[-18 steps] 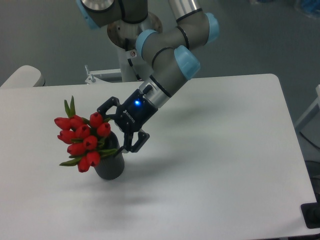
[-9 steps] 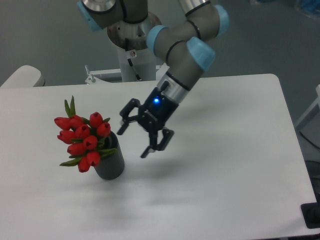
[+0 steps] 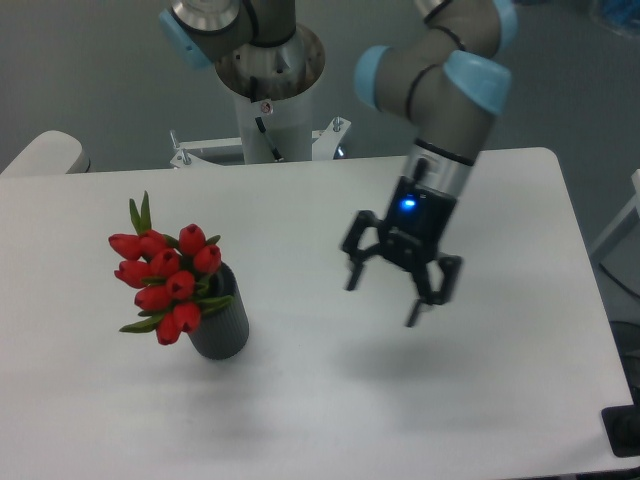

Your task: Insert the flowers into the vase

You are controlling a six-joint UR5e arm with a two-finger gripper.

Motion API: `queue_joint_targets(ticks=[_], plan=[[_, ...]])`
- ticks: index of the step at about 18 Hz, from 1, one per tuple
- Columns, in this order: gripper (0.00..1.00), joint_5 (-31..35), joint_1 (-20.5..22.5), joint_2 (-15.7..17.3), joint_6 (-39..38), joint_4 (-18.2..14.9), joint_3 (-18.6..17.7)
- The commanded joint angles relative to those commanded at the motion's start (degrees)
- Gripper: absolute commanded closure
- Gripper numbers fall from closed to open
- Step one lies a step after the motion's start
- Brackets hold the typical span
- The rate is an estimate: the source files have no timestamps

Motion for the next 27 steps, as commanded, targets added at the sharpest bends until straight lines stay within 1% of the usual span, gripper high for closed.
queue_joint_targets(ticks=[2,5,8,11,13,16,18,23,27], plan=[[0.00,2.29,2.11,-1.41,2.65,-0.79,2.81],[0.00,5.53,2.82,-3.34,4.50,-3.94,7.47],[0.00,13.08,2.39,-4.40,6.87,-8.77,12.30],[0.00,18.19,0.98,-5.37,10.12,-14.75,17.49],[0.00,20.92,0.54,-5.63,12.32,-17.57,19.69],[0.00,23.65,0.45,-5.98,15.92,-20.29,21.80],[0.00,24.53,0.10,-6.07,17.42,-20.74,22.25],[0.00,24.97,-0.52,-6.07,17.52,-20.83,22.16],[0.00,25.06,-0.52,-6.07,17.52,-20.22,22.16]])
